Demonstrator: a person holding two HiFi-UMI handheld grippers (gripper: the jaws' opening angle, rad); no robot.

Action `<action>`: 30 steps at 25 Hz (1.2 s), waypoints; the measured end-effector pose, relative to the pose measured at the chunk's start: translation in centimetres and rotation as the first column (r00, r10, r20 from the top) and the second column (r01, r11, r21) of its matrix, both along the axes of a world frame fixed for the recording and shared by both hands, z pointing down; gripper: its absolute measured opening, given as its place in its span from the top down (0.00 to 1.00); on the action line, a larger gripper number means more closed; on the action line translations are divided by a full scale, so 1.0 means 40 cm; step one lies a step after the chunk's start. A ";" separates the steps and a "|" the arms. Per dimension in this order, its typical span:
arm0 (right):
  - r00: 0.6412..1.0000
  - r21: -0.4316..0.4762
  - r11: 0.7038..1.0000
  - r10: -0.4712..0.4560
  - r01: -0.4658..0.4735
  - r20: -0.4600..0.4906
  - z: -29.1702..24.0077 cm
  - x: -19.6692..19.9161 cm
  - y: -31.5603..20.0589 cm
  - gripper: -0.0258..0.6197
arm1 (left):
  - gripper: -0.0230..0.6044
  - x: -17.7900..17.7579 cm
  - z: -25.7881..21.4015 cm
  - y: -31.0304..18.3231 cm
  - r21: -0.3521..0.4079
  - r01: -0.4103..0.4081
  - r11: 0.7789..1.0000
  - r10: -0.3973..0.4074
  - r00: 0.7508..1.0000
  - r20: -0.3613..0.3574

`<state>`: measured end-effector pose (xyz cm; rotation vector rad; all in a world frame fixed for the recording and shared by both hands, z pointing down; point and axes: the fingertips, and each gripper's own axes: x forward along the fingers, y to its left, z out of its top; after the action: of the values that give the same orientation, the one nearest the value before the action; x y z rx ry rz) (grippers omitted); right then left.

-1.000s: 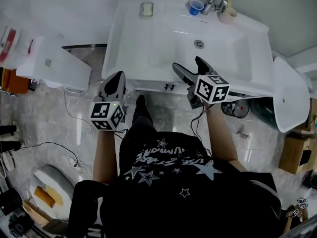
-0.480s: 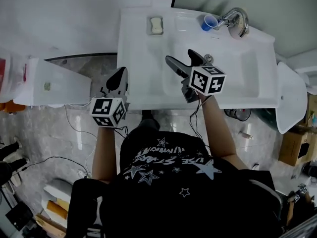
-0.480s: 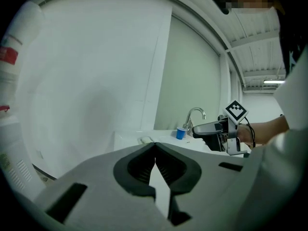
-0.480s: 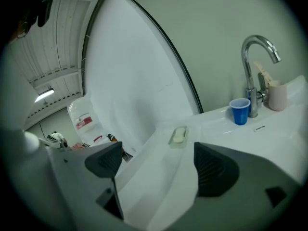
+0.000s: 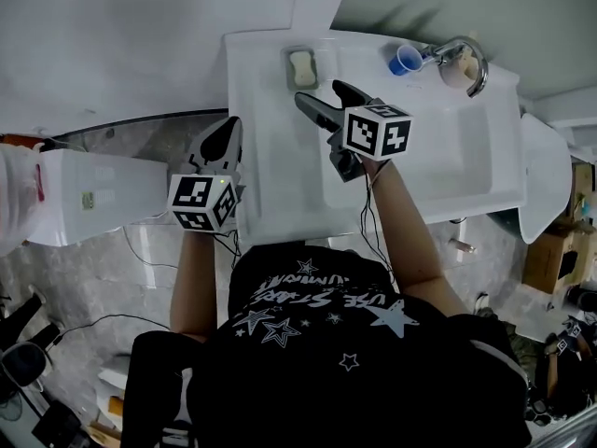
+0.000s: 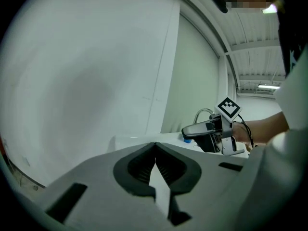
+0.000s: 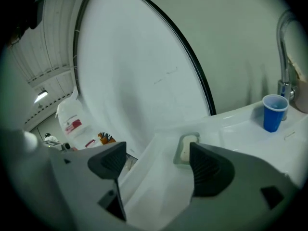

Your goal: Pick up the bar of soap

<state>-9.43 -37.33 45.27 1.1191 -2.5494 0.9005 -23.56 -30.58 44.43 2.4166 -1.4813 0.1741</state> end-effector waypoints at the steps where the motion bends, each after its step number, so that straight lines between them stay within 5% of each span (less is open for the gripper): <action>1: 1.000 -0.013 1.000 0.005 -0.005 0.004 0.006 -0.008 -0.013 0.32 | 0.95 -0.008 0.002 -0.016 -0.001 -0.002 1.000 0.002 1.000 -0.002; 6: 0.999 -0.081 0.996 0.034 -0.033 0.013 0.043 -0.040 -0.086 0.39 | 0.95 -0.048 0.025 -0.084 -0.014 -0.010 1.000 0.010 1.000 -0.015; 15: 0.988 -0.202 0.975 0.060 -0.089 -0.142 0.161 -0.052 -0.184 0.53 | 0.95 -0.077 0.089 -0.155 -0.061 -0.023 0.998 0.021 0.999 -0.041; 30: 0.936 -0.296 0.945 0.026 -0.137 -0.351 0.278 -0.043 -0.245 0.57 | 0.95 -0.077 0.150 -0.220 -0.109 -0.058 0.992 0.049 0.995 -0.083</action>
<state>-11.16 -47.12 56.38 1.1698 -2.0076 0.9909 -26.65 -39.39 50.42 2.3474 -1.3362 0.1655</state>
